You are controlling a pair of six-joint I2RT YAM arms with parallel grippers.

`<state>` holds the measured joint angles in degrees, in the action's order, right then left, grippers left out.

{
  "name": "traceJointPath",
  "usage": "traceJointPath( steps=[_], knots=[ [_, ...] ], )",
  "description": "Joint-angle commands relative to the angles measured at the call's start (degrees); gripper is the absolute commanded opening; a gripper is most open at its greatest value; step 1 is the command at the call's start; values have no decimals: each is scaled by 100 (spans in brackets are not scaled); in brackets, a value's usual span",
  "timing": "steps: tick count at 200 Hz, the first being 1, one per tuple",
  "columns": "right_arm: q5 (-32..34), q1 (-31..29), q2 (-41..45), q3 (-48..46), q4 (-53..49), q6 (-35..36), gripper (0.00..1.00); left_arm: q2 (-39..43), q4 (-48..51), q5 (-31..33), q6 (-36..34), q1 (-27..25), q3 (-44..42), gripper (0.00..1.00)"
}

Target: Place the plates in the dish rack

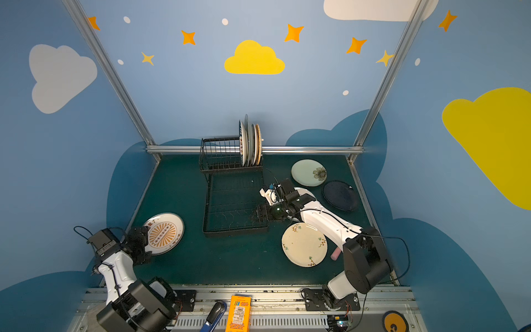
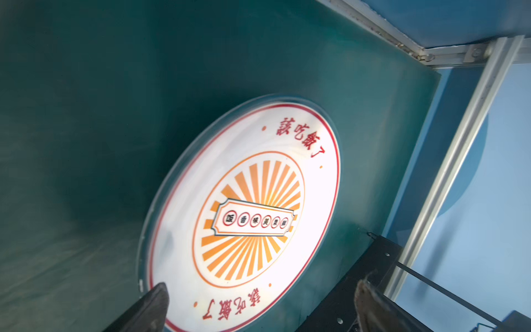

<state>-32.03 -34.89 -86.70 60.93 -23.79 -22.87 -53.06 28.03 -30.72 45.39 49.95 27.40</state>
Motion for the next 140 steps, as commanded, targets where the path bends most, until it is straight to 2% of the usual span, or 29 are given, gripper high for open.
traceJointPath(
  steps=[1, 10, 39, 56, 106, 140],
  knots=[
    [-110, 51, 68, -89, 94, -44, 88, 105, 568, 331, -147, -81, 301, 100],
    [-110, 53, 68, -108, 130, -52, 88, 134, 1222, 978, 51, -161, 496, 100],
    [-167, 88, 30, -138, 200, -92, 88, 211, 1790, 1679, 97, -149, 698, 100],
    [-212, 100, 19, -146, 200, -93, 88, 244, 1878, 1812, 140, -145, 714, 100],
    [-330, 143, -83, -129, 225, -127, 88, 349, 1278, 1484, 315, -173, 258, 100],
    [-363, 161, -128, -82, 150, -111, 87, 429, 180, 850, 476, -164, -350, 99]
  ],
)
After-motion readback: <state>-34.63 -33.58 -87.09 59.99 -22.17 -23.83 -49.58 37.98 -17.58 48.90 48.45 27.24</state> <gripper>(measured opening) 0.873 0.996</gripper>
